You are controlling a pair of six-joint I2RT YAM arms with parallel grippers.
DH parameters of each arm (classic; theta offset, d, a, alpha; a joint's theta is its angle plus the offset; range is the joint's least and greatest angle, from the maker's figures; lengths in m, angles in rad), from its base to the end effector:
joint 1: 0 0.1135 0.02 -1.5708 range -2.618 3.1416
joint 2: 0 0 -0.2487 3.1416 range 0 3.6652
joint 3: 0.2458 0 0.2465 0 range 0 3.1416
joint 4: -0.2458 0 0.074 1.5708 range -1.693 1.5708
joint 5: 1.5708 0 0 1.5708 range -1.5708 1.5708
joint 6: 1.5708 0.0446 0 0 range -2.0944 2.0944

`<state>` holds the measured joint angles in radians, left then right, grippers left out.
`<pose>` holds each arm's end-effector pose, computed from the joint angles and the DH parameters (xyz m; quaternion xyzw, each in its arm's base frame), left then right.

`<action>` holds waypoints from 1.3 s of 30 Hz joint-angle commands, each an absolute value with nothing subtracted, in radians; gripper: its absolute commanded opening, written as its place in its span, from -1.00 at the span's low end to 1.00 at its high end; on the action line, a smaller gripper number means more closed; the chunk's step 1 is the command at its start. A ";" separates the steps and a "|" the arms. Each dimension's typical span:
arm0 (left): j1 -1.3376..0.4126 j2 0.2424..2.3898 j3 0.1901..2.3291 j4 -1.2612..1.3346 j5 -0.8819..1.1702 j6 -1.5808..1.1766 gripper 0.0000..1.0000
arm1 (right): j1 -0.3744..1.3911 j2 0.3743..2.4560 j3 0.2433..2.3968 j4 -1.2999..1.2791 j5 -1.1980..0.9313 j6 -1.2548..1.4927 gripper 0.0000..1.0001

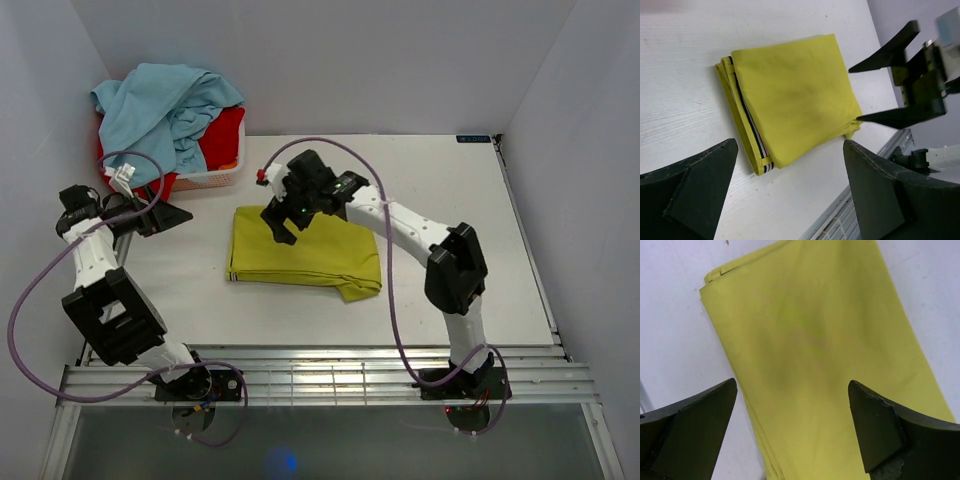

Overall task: Fold and stack the trousers
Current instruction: Neatly place the folded trousers to the corner

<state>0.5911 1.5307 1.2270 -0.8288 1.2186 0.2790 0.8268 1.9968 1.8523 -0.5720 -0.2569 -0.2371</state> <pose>0.2675 0.1291 0.2668 -0.0015 0.8100 -0.4314 0.3971 0.3007 0.3434 0.2880 -0.5036 0.7510 0.2309 0.3593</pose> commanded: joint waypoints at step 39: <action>0.578 1.456 1.123 -0.715 1.135 0.244 0.96 | 0.181 2.118 1.478 -0.279 -0.063 -1.349 -0.84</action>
<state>0.5797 1.4662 1.1015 -0.7101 1.1294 0.2249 0.2295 2.0457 1.4353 -0.2951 -0.0429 -1.1236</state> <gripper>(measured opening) 0.979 0.201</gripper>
